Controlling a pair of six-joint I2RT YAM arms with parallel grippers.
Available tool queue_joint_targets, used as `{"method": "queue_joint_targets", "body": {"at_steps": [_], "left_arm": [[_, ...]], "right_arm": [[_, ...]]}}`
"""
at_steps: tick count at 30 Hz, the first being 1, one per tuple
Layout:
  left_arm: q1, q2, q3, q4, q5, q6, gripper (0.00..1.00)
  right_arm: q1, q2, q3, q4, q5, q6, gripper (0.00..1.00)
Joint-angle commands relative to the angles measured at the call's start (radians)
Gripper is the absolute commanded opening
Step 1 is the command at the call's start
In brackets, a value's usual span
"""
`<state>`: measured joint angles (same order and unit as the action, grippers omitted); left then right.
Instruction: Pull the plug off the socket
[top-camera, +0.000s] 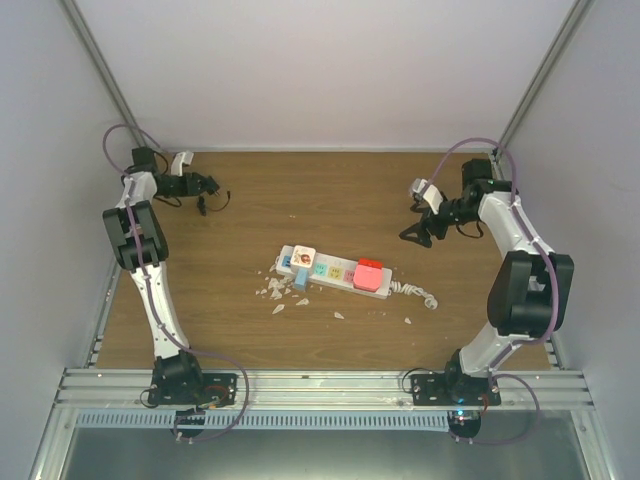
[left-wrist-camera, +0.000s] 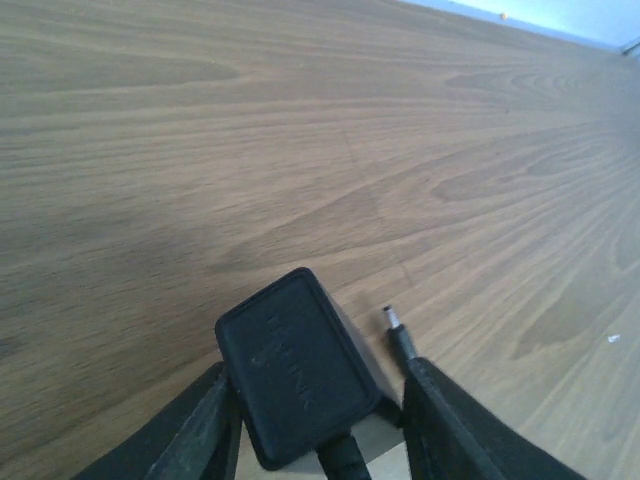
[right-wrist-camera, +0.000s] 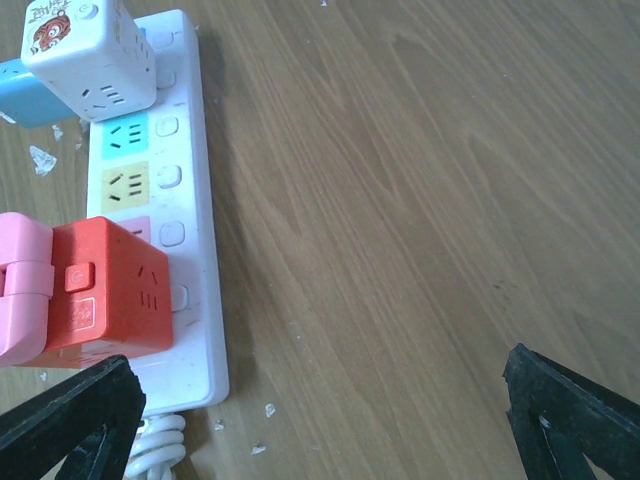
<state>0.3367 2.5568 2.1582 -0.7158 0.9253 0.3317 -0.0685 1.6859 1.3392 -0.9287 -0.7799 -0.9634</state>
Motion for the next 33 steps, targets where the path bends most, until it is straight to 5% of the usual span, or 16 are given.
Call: {"method": "queue_joint_targets", "body": {"at_steps": [1, 12, 24, 33], "left_arm": [[0.005, 0.021, 0.042, 0.057, -0.073, -0.034, 0.47], [0.004, -0.175, -0.036, 0.097, -0.243, 0.005, 0.8], [-0.024, -0.597, -0.423, 0.123, -0.279, 0.14, 0.89], [-0.067, -0.949, -0.7, 0.078, -0.271, 0.359, 0.99]], "right_arm": [[-0.01, 0.018, 0.045, -0.023, 0.019, 0.01, 1.0], [0.022, 0.035, 0.095, 0.065, -0.027, 0.071, 1.0], [0.175, -0.028, 0.012, 0.187, -0.043, 0.067, 0.99], [0.186, -0.142, -0.015, 0.416, 0.094, 0.132, 1.0]]}}
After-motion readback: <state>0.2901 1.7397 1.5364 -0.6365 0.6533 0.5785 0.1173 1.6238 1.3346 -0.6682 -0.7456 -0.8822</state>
